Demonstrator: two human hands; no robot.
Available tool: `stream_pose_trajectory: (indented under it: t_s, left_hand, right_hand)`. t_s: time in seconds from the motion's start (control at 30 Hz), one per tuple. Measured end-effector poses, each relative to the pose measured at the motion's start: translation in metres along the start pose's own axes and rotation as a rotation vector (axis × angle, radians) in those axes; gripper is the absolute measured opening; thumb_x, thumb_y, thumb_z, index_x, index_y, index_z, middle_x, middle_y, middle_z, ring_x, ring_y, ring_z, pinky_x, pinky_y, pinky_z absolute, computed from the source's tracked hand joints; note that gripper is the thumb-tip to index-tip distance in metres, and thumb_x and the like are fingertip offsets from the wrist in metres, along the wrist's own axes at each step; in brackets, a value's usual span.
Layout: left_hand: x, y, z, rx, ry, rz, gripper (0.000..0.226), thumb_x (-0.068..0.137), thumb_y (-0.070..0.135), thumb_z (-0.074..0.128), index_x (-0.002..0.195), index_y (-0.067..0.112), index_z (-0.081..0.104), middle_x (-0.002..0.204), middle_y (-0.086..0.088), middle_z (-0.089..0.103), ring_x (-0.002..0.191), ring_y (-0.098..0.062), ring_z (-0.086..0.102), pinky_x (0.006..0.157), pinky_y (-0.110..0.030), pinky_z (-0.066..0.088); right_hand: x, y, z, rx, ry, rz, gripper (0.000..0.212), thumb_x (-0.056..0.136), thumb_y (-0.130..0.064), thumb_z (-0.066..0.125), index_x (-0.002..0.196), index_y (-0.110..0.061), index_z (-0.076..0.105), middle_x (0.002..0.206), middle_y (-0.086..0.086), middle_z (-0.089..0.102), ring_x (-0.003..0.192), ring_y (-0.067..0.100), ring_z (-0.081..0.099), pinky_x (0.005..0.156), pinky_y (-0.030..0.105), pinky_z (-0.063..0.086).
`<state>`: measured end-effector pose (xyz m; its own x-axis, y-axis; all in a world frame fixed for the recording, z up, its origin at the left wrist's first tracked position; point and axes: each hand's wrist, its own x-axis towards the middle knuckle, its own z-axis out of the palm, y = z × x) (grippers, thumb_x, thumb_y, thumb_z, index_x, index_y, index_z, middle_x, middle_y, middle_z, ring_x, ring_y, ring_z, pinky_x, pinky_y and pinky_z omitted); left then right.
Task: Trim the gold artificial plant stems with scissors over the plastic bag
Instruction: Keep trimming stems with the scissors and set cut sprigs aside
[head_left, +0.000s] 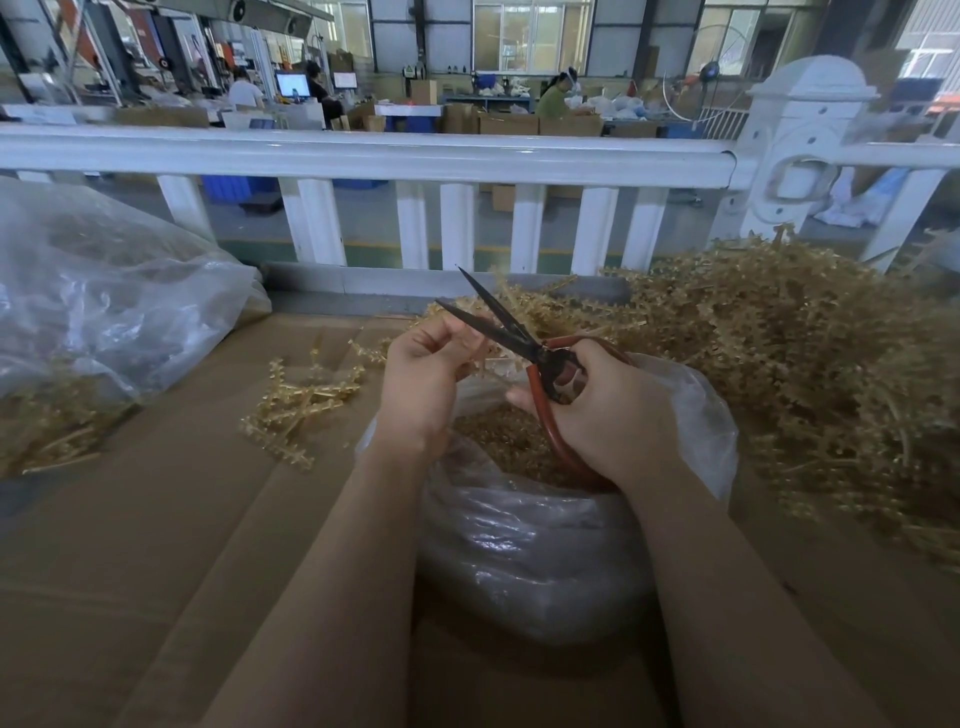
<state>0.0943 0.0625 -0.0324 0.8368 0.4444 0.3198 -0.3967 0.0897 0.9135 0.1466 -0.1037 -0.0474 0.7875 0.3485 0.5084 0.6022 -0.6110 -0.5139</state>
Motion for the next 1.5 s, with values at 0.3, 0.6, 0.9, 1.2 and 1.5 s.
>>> stream_pose_trajectory:
  t_s: [0.3, 0.6, 0.9, 1.2, 1.5]
  left_hand:
    - [0.0002, 0.0003, -0.0036, -0.068, -0.067, -0.065, 0.029, 0.095, 0.000, 0.054, 0.068, 0.009, 0.057, 0.063, 0.002, 0.053, 0.059, -0.007, 0.049, 0.066, -0.021, 0.043]
    - [-0.0010, 0.0039, -0.0022, -0.089, -0.107, -0.061, 0.041, 0.095, 0.005, 0.056, 0.059, 0.020, 0.066, 0.060, 0.005, 0.055, 0.058, -0.005, 0.051, 0.066, -0.016, 0.046]
    - [-0.0030, 0.0064, -0.0009, -0.090, -0.092, -0.076, 0.026, 0.090, 0.013, 0.063, 0.065, 0.020, 0.069, 0.061, 0.004, 0.053, 0.061, -0.007, 0.049, 0.069, -0.018, 0.047]
    - [-0.0017, 0.0033, -0.0029, -0.054, -0.097, -0.040, 0.010, 0.080, 0.019, 0.068, 0.079, 0.010, 0.065, 0.068, -0.002, 0.056, 0.066, -0.012, 0.054, 0.075, -0.028, 0.046]
    - [-0.0050, 0.0055, 0.0007, 0.002, -0.046, 0.042, 0.032, 0.092, -0.003, 0.059, 0.070, 0.018, 0.069, 0.065, 0.001, 0.064, 0.061, -0.010, 0.057, 0.067, -0.023, 0.051]
  right_hand:
    - [0.0003, 0.0015, -0.0009, -0.049, 0.034, -0.045, 0.046, 0.074, -0.082, 0.058, 0.086, -0.038, 0.054, 0.079, -0.021, 0.058, 0.076, -0.001, 0.055, 0.061, 0.019, 0.044]
    - [0.0004, -0.0006, -0.0040, -0.104, 0.078, -0.037, 0.057, 0.071, -0.088, 0.051, 0.085, -0.033, 0.062, 0.067, -0.017, 0.062, 0.066, 0.001, 0.057, 0.058, 0.025, 0.051]
    - [-0.0025, -0.0021, -0.0049, -0.084, 0.108, -0.053, 0.056, 0.071, -0.087, 0.053, 0.089, -0.036, 0.067, 0.070, -0.017, 0.064, 0.069, 0.003, 0.059, 0.058, 0.023, 0.050]
    - [-0.0012, -0.0007, -0.0033, -0.067, 0.086, -0.034, 0.053, 0.072, -0.088, 0.055, 0.086, -0.037, 0.064, 0.068, -0.018, 0.064, 0.067, 0.001, 0.059, 0.058, 0.021, 0.049]
    - [-0.0019, -0.0021, -0.0060, -0.123, 0.101, -0.031, 0.041, 0.075, -0.084, 0.059, 0.078, -0.043, 0.056, 0.063, -0.022, 0.057, 0.058, -0.007, 0.046, 0.050, 0.013, 0.029]
